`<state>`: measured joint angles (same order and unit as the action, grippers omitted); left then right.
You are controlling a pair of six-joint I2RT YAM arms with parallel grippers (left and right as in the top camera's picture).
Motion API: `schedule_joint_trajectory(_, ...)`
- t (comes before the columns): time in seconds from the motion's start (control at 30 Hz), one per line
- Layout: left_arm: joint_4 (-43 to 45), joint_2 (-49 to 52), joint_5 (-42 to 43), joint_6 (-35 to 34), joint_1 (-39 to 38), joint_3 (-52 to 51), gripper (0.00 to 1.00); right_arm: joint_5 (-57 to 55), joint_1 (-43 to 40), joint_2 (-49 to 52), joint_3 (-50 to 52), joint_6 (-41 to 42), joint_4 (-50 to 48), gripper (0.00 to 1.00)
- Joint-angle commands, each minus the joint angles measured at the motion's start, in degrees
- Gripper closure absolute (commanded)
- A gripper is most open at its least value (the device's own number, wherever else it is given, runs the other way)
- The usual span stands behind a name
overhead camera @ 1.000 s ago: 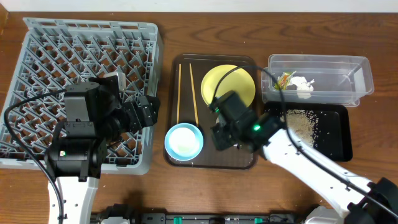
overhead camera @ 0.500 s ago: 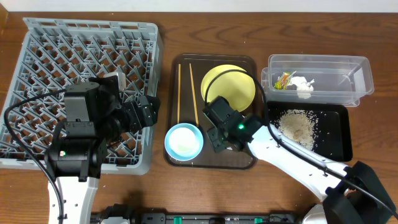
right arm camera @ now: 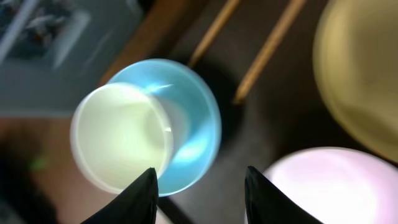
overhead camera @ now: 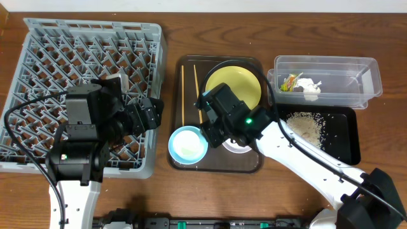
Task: Sort waste into correct bins and load items into the dishwasher
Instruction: 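Carry the empty white cup with the right gripper toward the left gripper, then grasp the white cup with the left gripper and release the right gripper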
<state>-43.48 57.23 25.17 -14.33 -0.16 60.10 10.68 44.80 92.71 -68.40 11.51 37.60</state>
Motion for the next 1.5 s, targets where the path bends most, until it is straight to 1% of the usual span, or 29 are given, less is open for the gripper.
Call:
schedule_joint_trajectory(0.0, -0.02, 0.00, 0.31, 0.52, 0.13, 1.05, 0.04, 4.50, 1.92, 0.35, -0.96, -2.78, -0.09, 0.56)
schedule_joint_trajectory(0.1, -0.02, 0.00, 0.31, 0.52, 0.13, 1.05, 0.04, 3.26, 3.08, 2.64, -0.92, -2.03, -0.44, 0.57)
schedule_joint_trajectory(0.23, -0.02, 0.00, 0.31, 0.52, 0.13, 1.05, 0.04, 3.08, 3.28, 7.26, -0.92, -0.72, -2.69, 0.62)
schedule_joint_trajectory(0.27, -0.02, 0.00, 0.31, 0.52, 0.13, 1.05, 0.04, 3.08, 3.28, 8.68, -0.92, -0.13, -3.54, 0.65)
schedule_joint_trajectory(0.33, -0.02, 0.00, 0.33, 0.52, 0.13, 1.05, 0.04, 3.08, 3.21, 11.65, -0.92, 2.01, -5.14, 0.77)
schedule_joint_trajectory(0.4, -0.04, 0.00, 0.33, 0.50, 0.13, 1.05, 0.04, 3.08, 3.21, 13.05, -0.92, 4.04, -5.70, 0.87)
schedule_joint_trajectory(0.47, -1.38, 0.00, 0.35, 0.50, 0.13, 1.05, 0.04, 3.08, 2.99, 13.00, -0.92, 4.81, -5.86, 0.94)
schedule_joint_trajectory(0.53, -2.45, 0.00, 0.33, 0.55, 0.13, 1.05, 0.04, 3.10, 2.47, 11.85, -1.05, 4.79, -5.92, 0.98)
schedule_joint_trajectory(0.63, -0.96, -0.02, 0.39, 0.48, 0.15, 1.07, 0.04, 3.13, 1.05, 8.09, -1.05, 4.74, -5.79, 0.99)
schedule_joint_trajectory(0.7, 0.72, 0.00, 1.16, -0.81, 0.15, 1.07, 0.04, 3.13, -0.76, 3.63, -1.05, 4.68, -5.51, 0.99)
schedule_joint_trajectory(0.77, 2.84, 0.00, 5.86, -1.25, 0.70, 1.07, 0.04, 3.32, -2.71, -0.57, -1.07, 3.63, -5.49, 0.99)
schedule_joint_trajectory(0.83, 4.61, 0.04, 12.48, -1.38, 1.53, 1.07, 0.04, 3.80, -5.22, -5.09, -1.09, 2.23, -5.51, 0.99)
schedule_joint_trajectory(0.9, 5.81, 0.26, 18.84, -2.10, 2.58, 1.07, 0.05, 6.84, -8.02, -9.09, -1.09, 0.07, -5.75, 0.99)
schedule_joint_trajectory(0.97, 7.02, 0.70, 25.55, -2.99, 3.63, 1.07, 0.05, 13.44, -11.13, -12.63, -1.09, -2.51, -6.67, 0.99)
schedule_joint_trajectory(1.03, 9.42, 1.27, 34.42, -3.63, 4.50, 1.07, 0.06, 23.28, -14.38, -15.54, -1.09, -5.44, -8.20, 0.99)
schedule_joint_trajectory(1.13, 13.57, 2.38, 46.16, -4.61, 4.70, 1.07, 0.07, 33.79, -17.68, -17.55, -1.09, -6.27, -10.25, 0.99)
schedule_joint_trajectory(1.23, 18.58, 3.63, 56.85, -6.69, 4.70, 1.07, 0.06, 42.45, -18.93, -17.68, -1.09, -6.51, -12.98, 0.99)
schedule_joint_trajectory(1.37, 19.80, 4.52, 64.46, -7.43, 4.61, 1.05, 0.07, 45.59, -18.84, -17.49, -1.09, -6.47, -16.06, 0.99)
schedule_joint_trajectory(1.47, 19.15, 4.50, 64.94, -8.37, 3.32, 1.05, 0.12, 46.82, -18.60, -17.42, -1.09, -6.32, -19.50, 0.99)
